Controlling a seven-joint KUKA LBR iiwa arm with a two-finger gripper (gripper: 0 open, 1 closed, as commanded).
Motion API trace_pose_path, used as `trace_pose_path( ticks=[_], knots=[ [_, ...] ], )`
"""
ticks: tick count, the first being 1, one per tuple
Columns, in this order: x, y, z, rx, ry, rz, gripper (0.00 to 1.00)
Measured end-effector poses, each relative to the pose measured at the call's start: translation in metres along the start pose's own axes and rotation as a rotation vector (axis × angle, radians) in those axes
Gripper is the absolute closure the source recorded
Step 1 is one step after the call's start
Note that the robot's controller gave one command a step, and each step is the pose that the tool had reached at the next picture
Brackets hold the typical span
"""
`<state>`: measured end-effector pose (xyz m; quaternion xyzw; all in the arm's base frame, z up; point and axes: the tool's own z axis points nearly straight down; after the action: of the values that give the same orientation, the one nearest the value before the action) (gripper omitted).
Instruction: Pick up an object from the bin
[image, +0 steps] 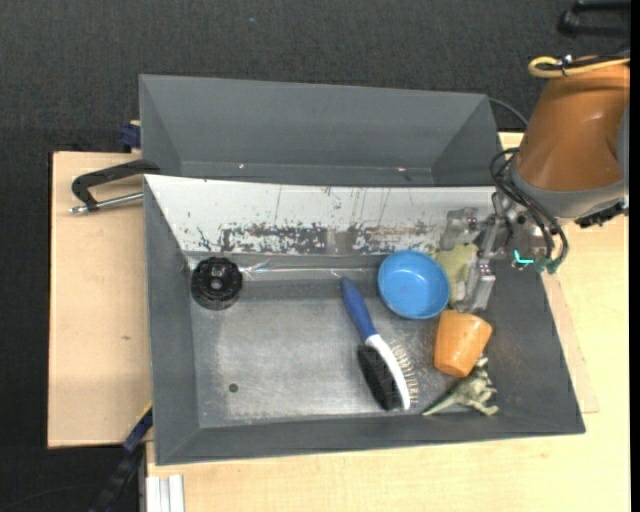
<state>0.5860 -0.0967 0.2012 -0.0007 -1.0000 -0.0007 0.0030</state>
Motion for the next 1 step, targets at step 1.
trace_pose_path(
  ticks=[1],
  knots=[
    [-0.0024,0.0951,0.0029,-0.002,-0.008,-0.205,0.0]
  ],
)
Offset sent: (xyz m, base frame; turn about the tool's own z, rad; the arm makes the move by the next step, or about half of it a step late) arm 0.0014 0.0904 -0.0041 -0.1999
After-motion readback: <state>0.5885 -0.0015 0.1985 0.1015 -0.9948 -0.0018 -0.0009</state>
